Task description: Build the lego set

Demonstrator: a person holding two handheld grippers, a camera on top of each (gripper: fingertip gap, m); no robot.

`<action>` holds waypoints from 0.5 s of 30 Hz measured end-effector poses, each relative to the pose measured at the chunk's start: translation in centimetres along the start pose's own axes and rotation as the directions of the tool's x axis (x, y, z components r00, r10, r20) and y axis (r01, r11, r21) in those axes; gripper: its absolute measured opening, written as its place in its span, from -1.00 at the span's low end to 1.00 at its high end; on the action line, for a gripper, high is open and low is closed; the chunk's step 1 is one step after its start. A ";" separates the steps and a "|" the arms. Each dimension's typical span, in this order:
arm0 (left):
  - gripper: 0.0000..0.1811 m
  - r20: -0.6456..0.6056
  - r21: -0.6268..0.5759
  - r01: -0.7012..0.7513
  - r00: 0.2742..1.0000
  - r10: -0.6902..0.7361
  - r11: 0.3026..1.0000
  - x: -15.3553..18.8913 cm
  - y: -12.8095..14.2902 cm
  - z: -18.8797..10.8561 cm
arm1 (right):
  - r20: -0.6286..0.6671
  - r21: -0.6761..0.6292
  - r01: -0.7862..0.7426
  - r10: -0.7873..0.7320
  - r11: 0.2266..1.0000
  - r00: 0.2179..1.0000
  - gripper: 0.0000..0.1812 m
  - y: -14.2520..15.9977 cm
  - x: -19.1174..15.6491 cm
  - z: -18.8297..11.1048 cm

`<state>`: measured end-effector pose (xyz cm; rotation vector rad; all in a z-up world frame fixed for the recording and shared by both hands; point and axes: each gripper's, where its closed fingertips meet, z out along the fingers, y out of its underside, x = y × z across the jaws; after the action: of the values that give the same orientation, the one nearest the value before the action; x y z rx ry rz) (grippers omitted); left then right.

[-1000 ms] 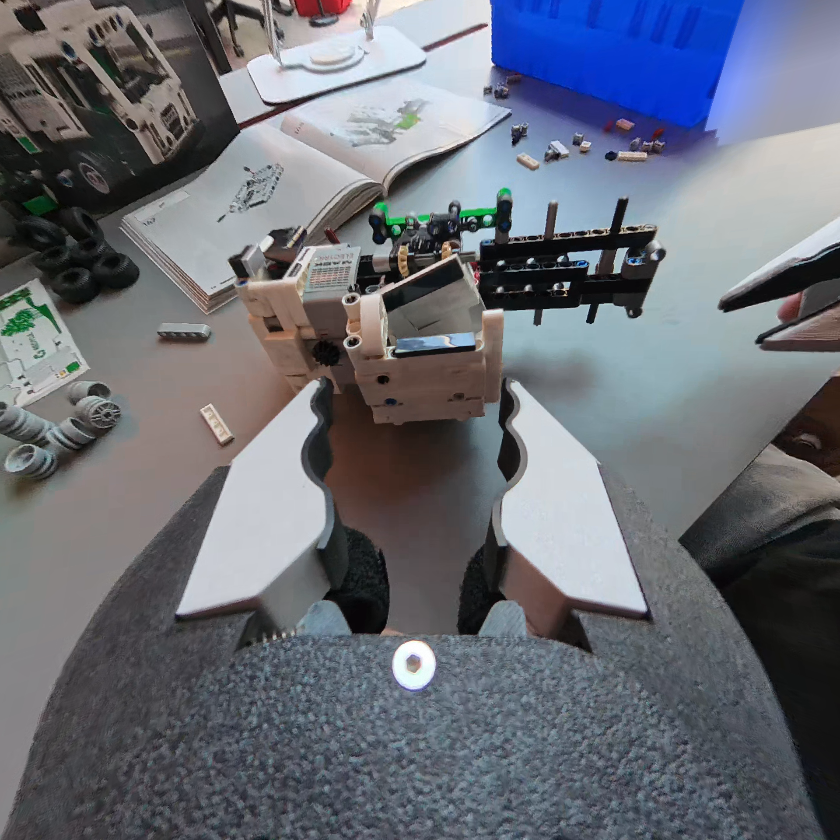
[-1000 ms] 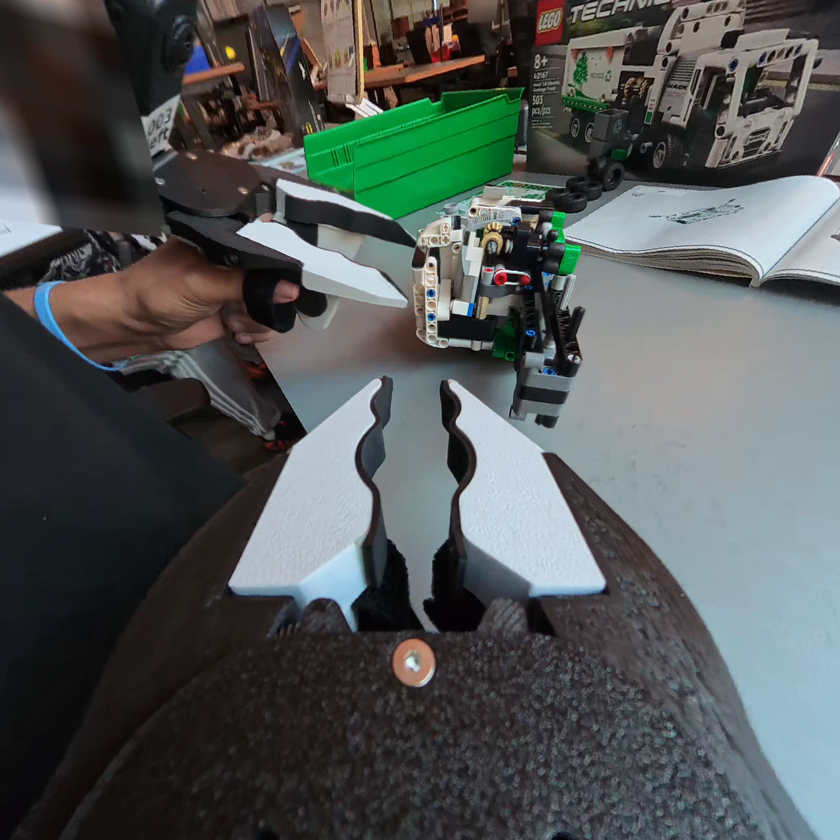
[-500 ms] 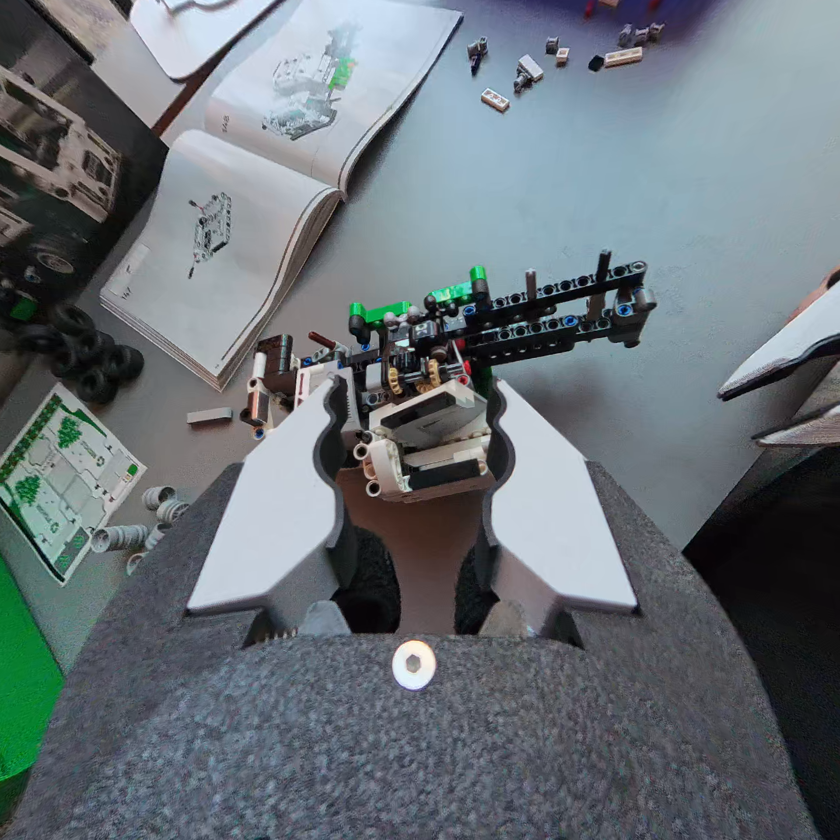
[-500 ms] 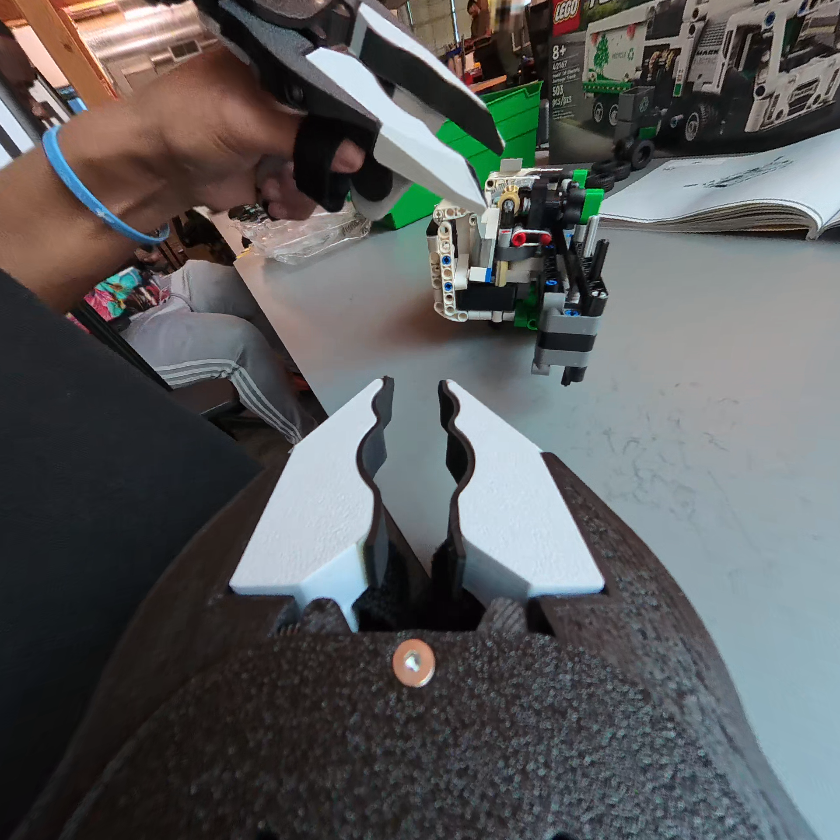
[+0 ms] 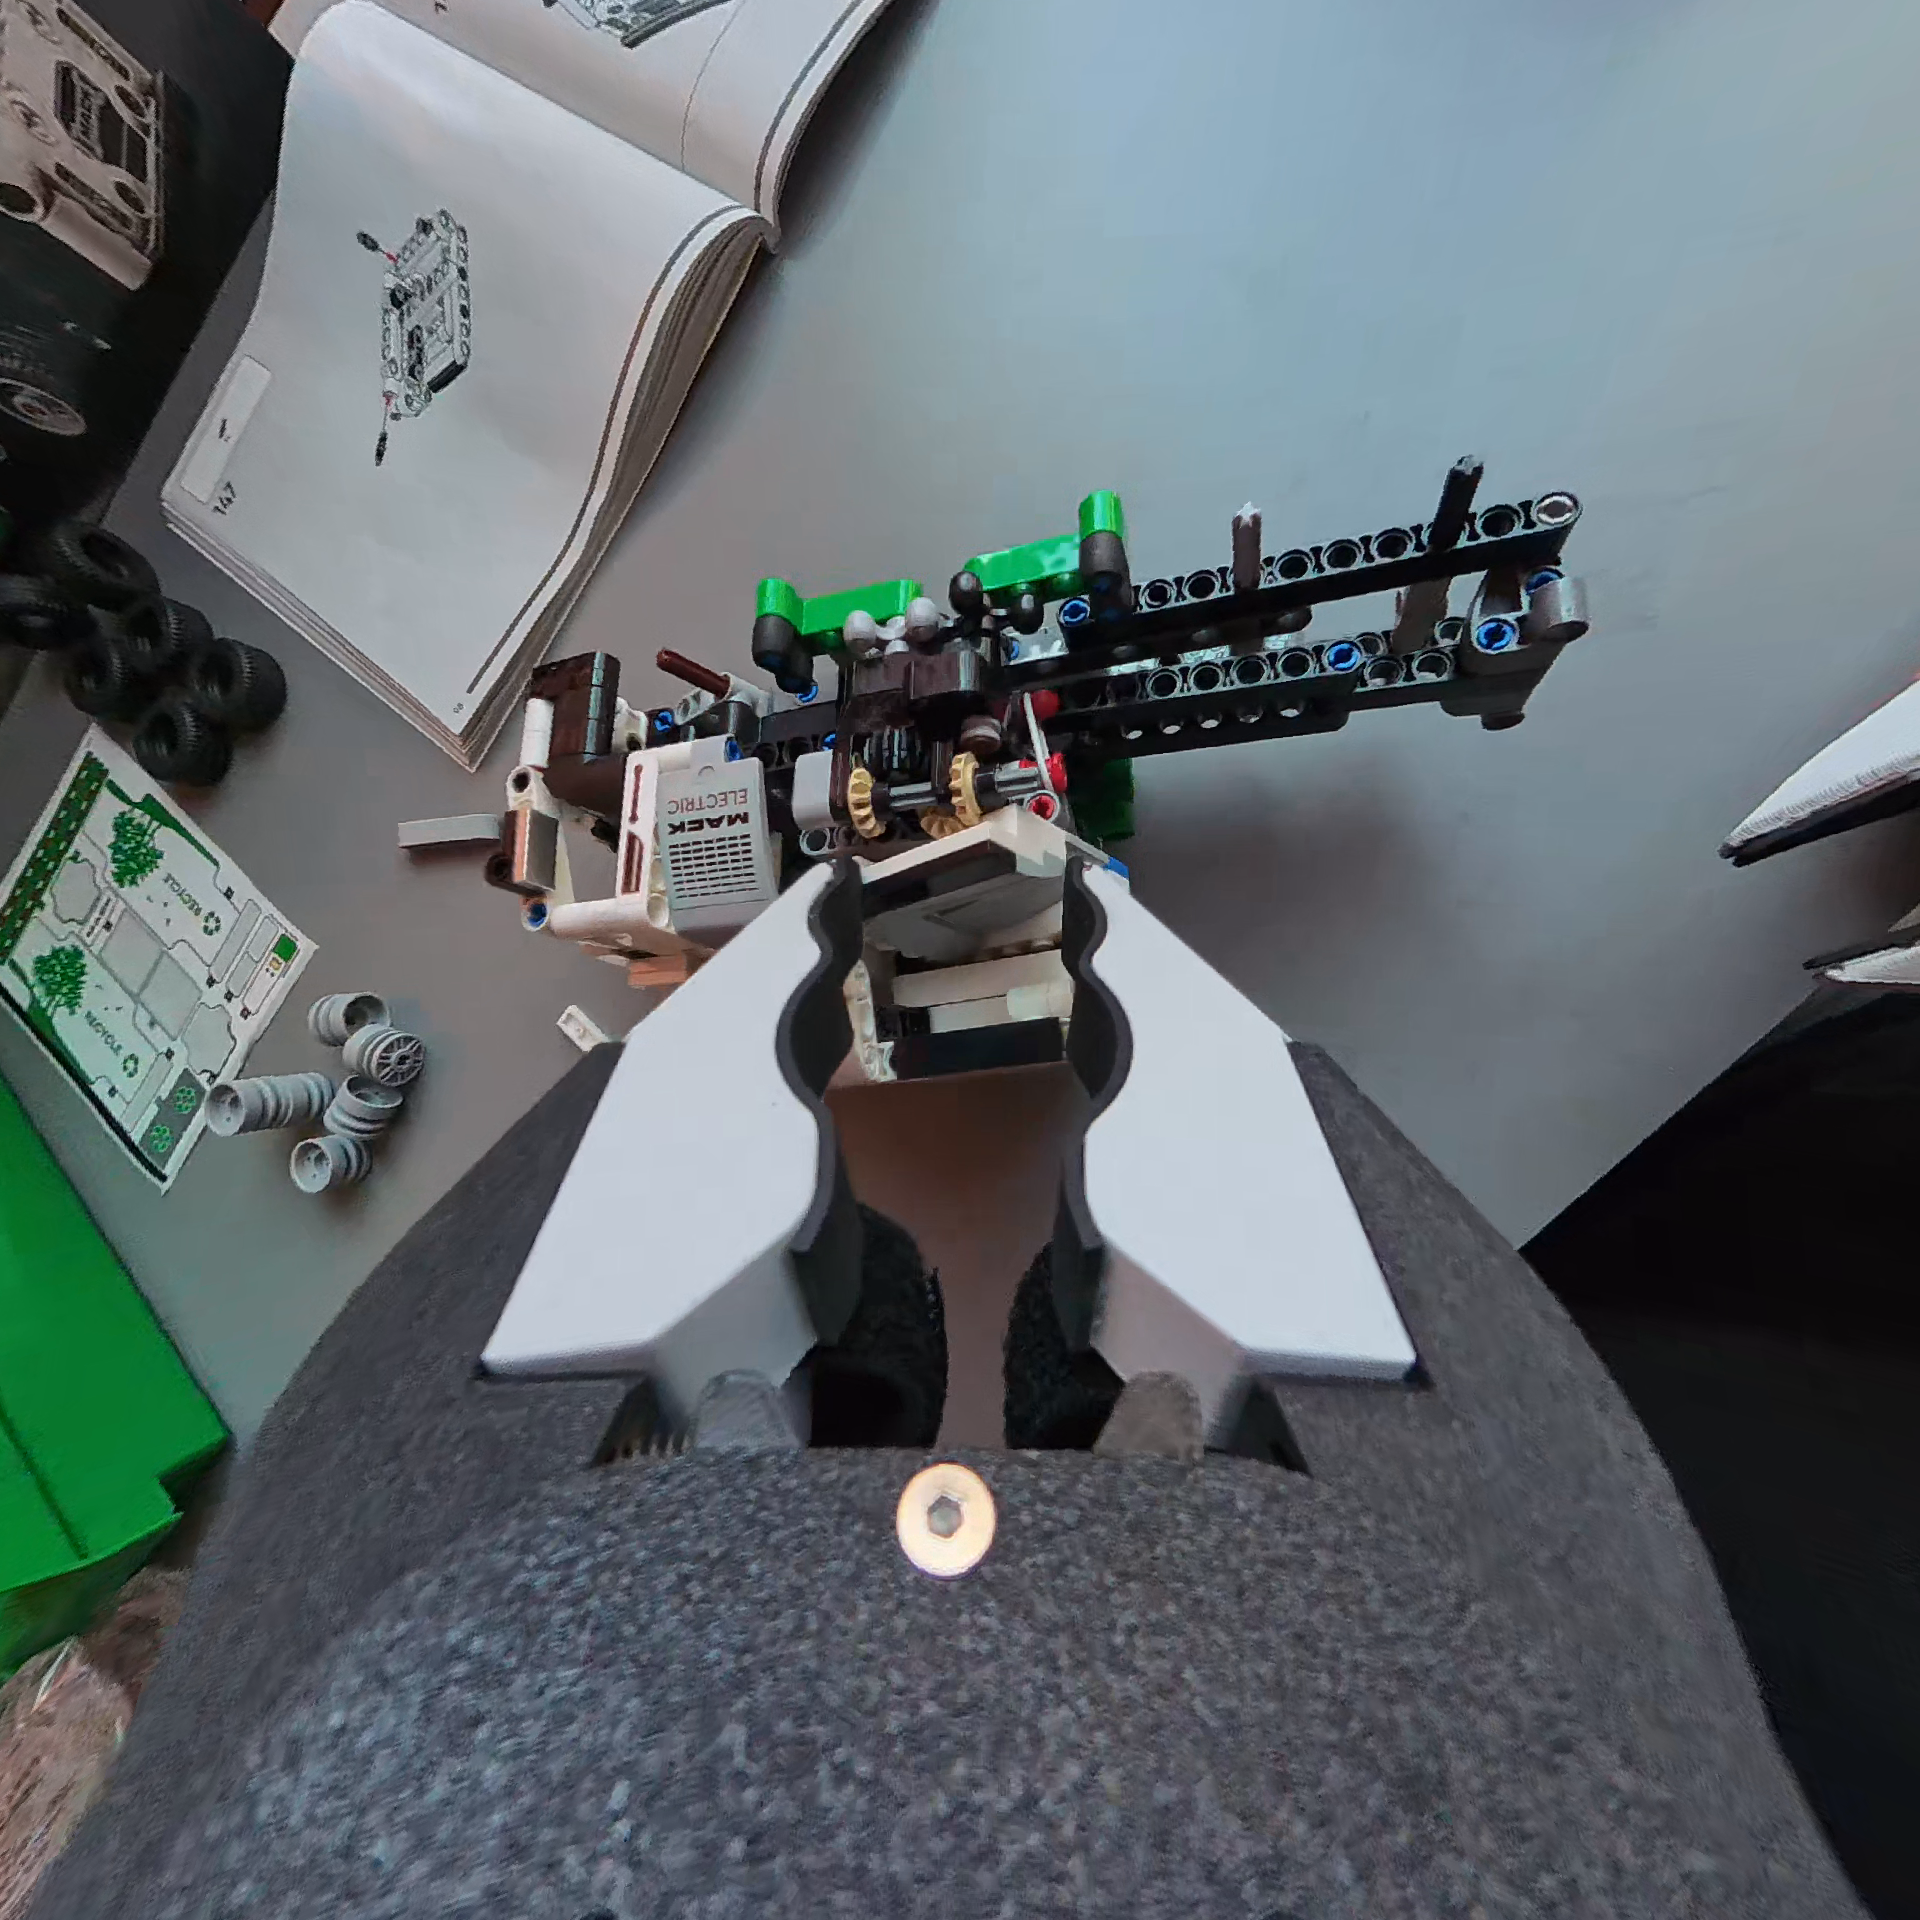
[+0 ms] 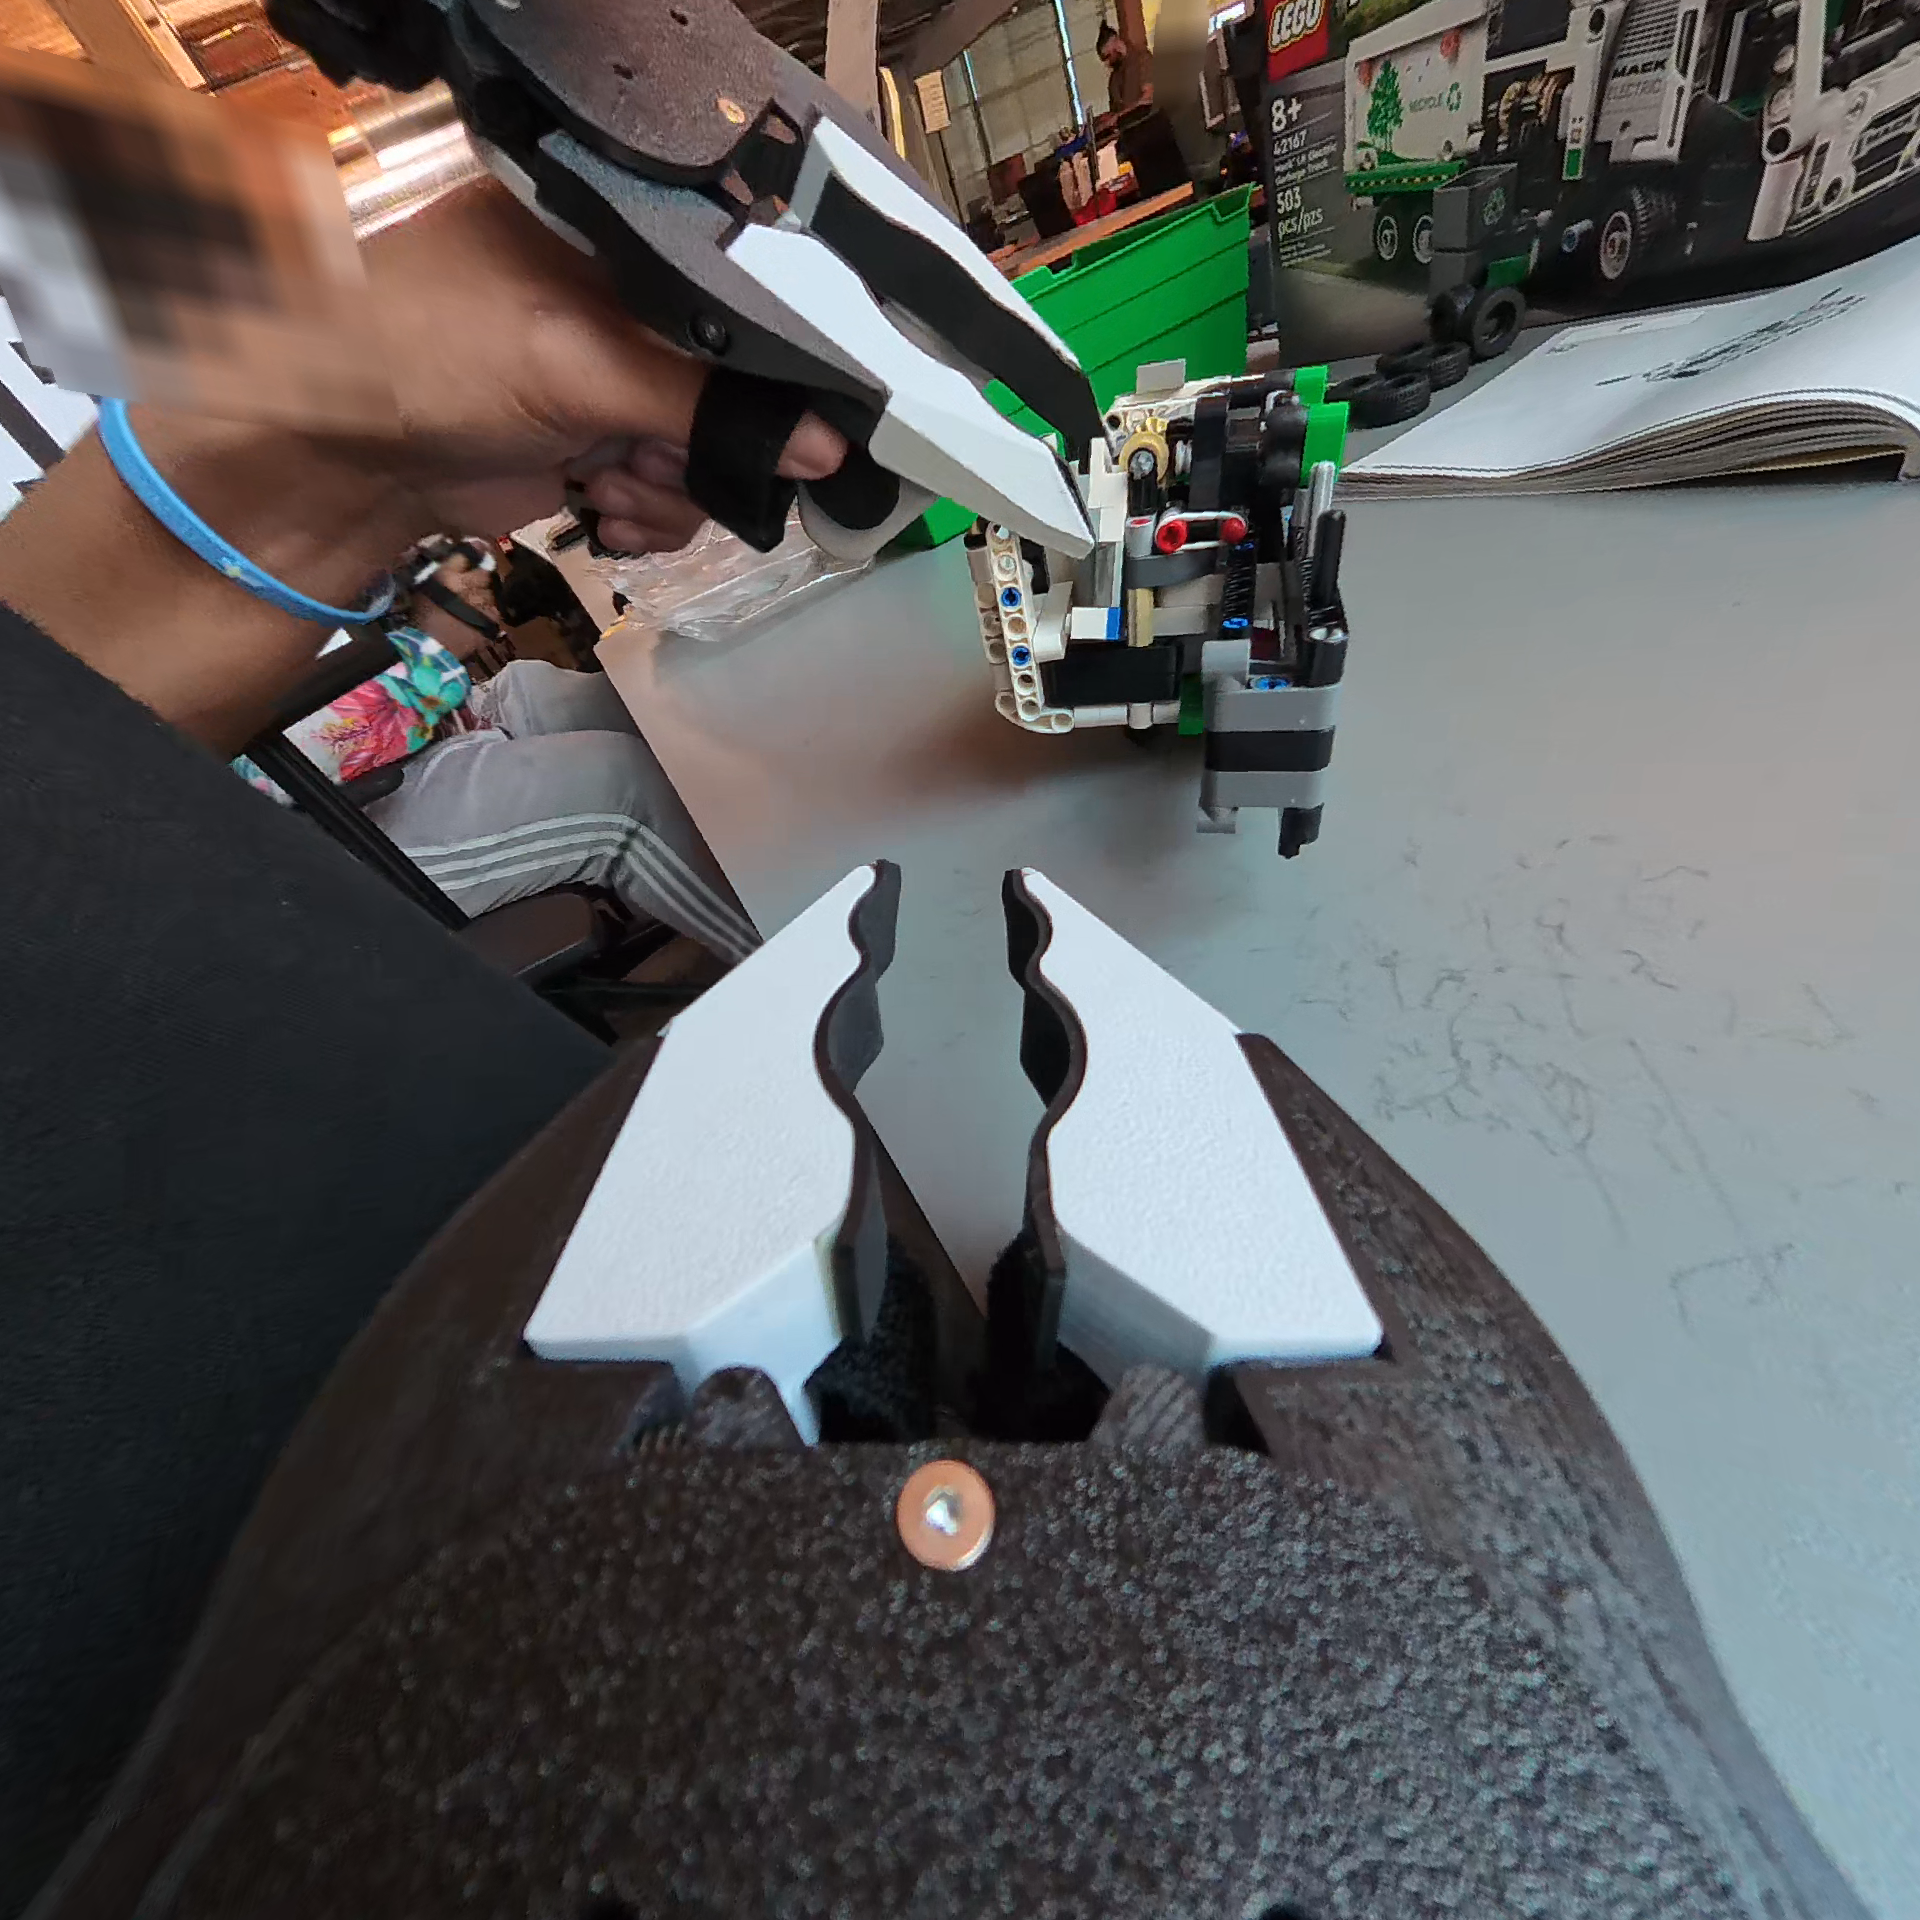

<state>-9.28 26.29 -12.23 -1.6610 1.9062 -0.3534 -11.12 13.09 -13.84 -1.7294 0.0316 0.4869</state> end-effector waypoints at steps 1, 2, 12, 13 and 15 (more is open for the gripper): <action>-0.61 0.022 -0.002 -0.014 1.000 0.014 1.000 0.0 0.0 -0.1 | 0.001 0.001 -0.002 0.002 1.000 1.000 -0.78 0.0 0.0 0.0; -0.62 0.045 -0.004 -0.028 0.999 0.028 1.000 0.1 0.0 -0.1 | 0.003 0.000 -0.003 0.003 1.000 1.000 -0.78 0.0 0.0 0.0; -0.68 0.204 -0.001 -0.124 0.971 0.122 0.992 0.4 -0.1 -0.7 | 0.004 -0.006 -0.001 0.001 1.000 1.000 -0.78 0.2 0.0 0.1; -0.69 0.211 0.000 -0.129 0.969 0.126 0.992 0.4 -0.2 -0.8 | 0.004 -0.007 -0.002 0.002 1.000 1.000 -0.78 0.2 0.0 0.1; -0.71 0.227 0.008 -0.138 0.965 0.133 0.990 0.3 -0.3 -0.9 | 0.005 -0.008 -0.002 0.002 1.000 1.000 -0.78 0.2 0.0 0.1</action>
<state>-9.56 25.75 -11.38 -1.4773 1.8243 -0.1255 -11.24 13.11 -14.01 -1.7360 0.0280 0.4931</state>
